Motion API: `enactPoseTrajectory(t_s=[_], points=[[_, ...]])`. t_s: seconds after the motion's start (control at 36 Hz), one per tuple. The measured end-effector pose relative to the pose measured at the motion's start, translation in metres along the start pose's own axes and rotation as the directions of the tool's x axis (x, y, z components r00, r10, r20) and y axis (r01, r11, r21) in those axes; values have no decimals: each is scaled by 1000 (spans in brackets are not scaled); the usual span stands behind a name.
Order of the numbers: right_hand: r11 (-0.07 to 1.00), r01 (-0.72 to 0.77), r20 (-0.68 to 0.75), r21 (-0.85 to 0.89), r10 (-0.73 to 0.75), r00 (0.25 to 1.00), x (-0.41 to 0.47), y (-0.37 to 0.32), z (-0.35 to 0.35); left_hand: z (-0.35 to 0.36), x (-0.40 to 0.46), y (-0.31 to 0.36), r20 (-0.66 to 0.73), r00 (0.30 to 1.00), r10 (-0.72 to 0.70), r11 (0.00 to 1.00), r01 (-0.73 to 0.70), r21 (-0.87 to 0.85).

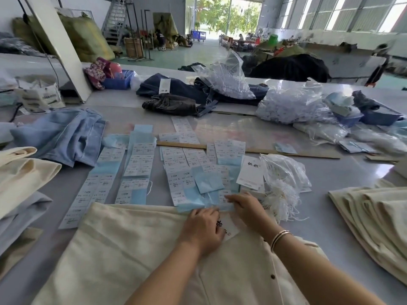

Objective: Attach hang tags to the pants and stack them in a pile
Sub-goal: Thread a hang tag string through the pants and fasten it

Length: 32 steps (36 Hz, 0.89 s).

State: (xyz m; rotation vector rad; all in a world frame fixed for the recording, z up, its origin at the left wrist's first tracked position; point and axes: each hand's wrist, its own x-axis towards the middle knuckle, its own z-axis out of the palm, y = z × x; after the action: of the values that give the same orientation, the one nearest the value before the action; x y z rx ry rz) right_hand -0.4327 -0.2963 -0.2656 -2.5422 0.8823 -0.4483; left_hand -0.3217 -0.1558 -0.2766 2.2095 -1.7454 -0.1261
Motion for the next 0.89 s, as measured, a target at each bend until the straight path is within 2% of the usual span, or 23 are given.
enactPoseTrajectory(t_s=[0.06,0.11,0.19,0.25,0.42,0.58,0.89], points=[[1000,-25,-19,-5,25,1000,9,-3,0,0,0,0,-1,1000,4,1000,-4,18],[999,-8,29,-44,9,1000,14,-10,1,0,0,0,1,1000,5,1000,-5,29],[983,126,131,-136,-108,985,17,-12,7,0,-1,0,-2,1000,1,999,-1,42],[984,76,177,-162,-47,983,15,-12,5,1,-1,0,-2,1000,2,999,-2,51],[951,149,280,-271,-71,958,21,-9,-3,4,0,-2,-9,1000,3,1000,-3,26],[906,178,212,-383,-101,972,21,-15,-3,4,0,-2,-28,1000,4,1000,-3,27],[965,-72,48,-253,87,995,18,-21,7,3,0,-2,-22,1000,2,999,-2,32]])
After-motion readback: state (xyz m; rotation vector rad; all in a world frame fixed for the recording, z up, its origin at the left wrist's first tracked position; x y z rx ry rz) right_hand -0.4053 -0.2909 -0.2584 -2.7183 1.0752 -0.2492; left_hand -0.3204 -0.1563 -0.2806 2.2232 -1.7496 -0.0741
